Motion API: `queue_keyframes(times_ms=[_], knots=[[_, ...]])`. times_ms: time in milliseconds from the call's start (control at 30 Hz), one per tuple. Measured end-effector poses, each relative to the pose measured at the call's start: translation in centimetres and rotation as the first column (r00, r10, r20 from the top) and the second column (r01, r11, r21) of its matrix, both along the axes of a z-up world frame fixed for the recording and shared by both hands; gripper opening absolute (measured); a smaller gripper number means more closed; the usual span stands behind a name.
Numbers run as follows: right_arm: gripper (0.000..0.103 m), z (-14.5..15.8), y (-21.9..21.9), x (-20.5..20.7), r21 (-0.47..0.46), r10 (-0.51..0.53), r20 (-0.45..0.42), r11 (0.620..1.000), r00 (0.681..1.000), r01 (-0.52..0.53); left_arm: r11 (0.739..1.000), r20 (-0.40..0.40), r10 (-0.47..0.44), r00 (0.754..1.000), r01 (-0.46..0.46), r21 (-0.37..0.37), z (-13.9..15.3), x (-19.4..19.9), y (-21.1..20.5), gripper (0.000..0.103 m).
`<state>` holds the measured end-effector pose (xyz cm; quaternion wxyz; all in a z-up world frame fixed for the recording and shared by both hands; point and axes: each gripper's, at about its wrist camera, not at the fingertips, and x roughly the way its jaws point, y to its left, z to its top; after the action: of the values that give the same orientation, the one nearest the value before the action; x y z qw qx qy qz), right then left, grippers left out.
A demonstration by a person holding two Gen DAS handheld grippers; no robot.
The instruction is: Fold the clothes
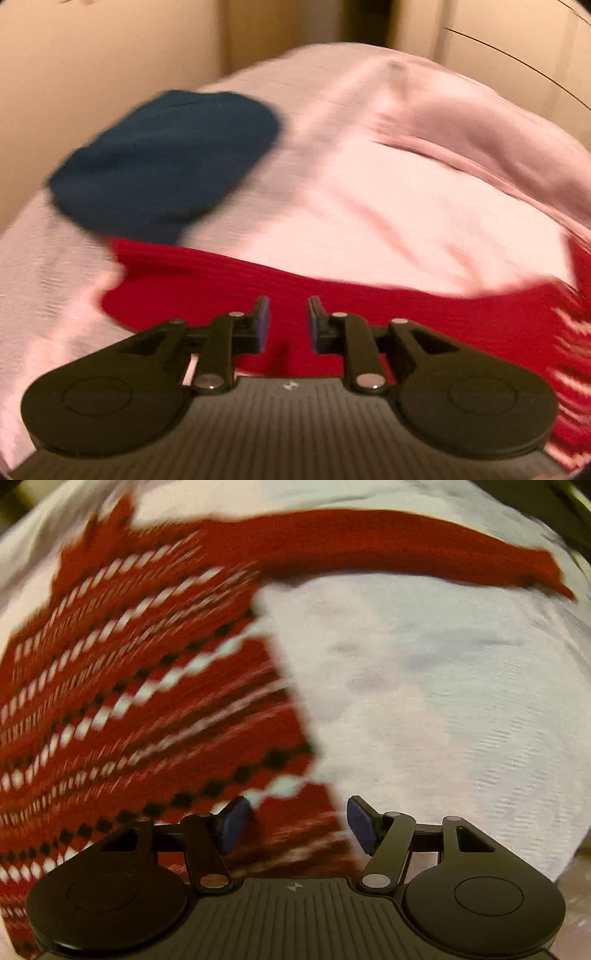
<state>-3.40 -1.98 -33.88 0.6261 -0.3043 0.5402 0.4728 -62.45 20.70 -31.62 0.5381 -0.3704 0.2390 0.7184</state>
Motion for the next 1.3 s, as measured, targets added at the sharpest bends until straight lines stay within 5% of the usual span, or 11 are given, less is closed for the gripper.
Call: queue_keyframes(times_ms=[200,400,567,667,700,800,867,1000,1133,1233,1300], knots=[[0.063,0.9,3.2,13.5,0.215,-0.283,-0.117,0.928,0.952,0.303,0.983,0.2,-0.178,0.963,0.183,-0.006,1.6,12.6,0.5,0.025],[0.063,-0.4,5.2,27.5,0.397,-0.479,-0.277,0.733,0.833,0.553,0.951,0.182,-0.302,0.936,0.308,-0.005,1.4,23.1,1.8,0.026],[0.06,-3.4,5.0,37.6,0.365,-0.617,-0.392,0.577,0.683,0.731,0.951,0.174,-0.298,0.939,0.308,-0.038,1.0,26.7,2.2,0.027],[0.006,-6.3,4.7,40.2,0.276,-0.624,-0.533,0.509,0.571,0.815,0.948,0.156,-0.298,0.942,0.311,-0.063,0.7,28.2,2.7,0.027],[0.001,-6.3,4.8,40.4,0.274,-0.615,-0.544,0.513,0.571,0.814,0.947,0.149,-0.3,0.942,0.312,-0.069,0.6,28.6,2.8,0.027],[0.001,-4.0,4.8,40.3,0.381,-0.576,-0.452,0.566,0.681,0.731,0.946,0.141,-0.304,0.942,0.316,-0.07,0.7,29.1,3.1,0.027],[0.0,-2.8,3.8,40.7,0.374,-0.629,-0.368,0.574,0.684,0.729,0.948,0.141,-0.297,0.944,0.309,-0.073,0.6,29.1,3.5,0.028],[0.001,-3.0,6.3,40.1,0.218,-0.597,-0.01,0.782,0.802,0.584,0.949,0.139,-0.277,0.951,0.293,-0.113,-0.6,28.6,5.1,0.028],[0.008,1.1,10.8,35.7,0.239,-0.486,0.319,0.872,0.814,0.427,0.946,0.113,-0.295,0.949,0.307,-0.108,-0.7,28.0,7.1,0.033],[0.063,2.7,15.8,30.2,0.3,-0.281,0.323,0.936,0.904,0.184,0.939,0.117,-0.325,0.938,0.335,-0.081,-0.9,27.9,9.3,0.038],[0.069,2.1,19.7,26.2,0.307,-0.122,0.211,0.95,0.97,0.052,0.927,0.131,-0.361,0.923,0.371,-0.059,-1.3,28.3,11.4,0.038]])
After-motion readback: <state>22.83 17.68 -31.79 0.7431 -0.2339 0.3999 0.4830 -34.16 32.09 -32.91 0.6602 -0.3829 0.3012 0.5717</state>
